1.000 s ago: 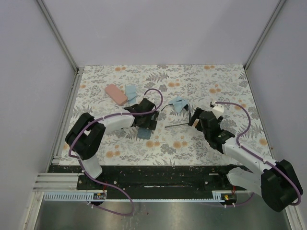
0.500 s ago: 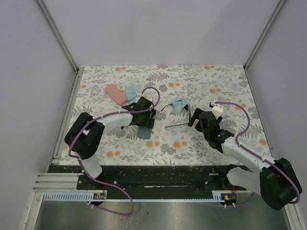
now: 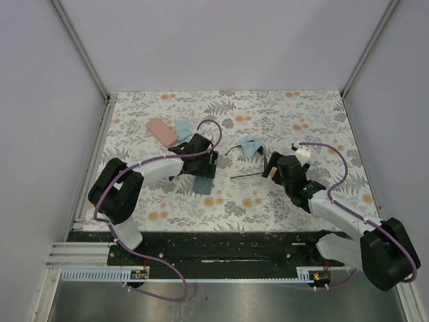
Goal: Organize the sunglasses
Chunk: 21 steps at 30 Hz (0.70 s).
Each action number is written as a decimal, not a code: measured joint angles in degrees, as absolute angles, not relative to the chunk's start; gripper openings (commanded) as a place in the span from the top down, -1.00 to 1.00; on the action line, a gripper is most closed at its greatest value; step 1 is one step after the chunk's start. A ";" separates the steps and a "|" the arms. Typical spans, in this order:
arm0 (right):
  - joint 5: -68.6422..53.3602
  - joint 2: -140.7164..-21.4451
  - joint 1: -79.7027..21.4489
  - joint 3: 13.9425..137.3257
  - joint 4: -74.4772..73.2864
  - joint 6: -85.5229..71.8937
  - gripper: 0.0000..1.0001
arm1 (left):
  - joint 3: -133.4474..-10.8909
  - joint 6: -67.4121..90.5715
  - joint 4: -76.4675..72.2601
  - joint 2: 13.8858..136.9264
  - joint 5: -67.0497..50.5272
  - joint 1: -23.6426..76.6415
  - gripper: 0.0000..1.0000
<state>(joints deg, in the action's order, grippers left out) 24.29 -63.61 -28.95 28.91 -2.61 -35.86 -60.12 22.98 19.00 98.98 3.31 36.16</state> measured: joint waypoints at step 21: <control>23.90 -63.61 -28.67 28.91 -1.08 -35.83 -0.99 | -60.12 22.87 18.35 98.78 2.31 35.53 -0.61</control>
<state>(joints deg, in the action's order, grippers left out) 23.90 -63.61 -28.67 28.91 -1.08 -35.83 -60.12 22.87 18.35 98.78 2.31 35.53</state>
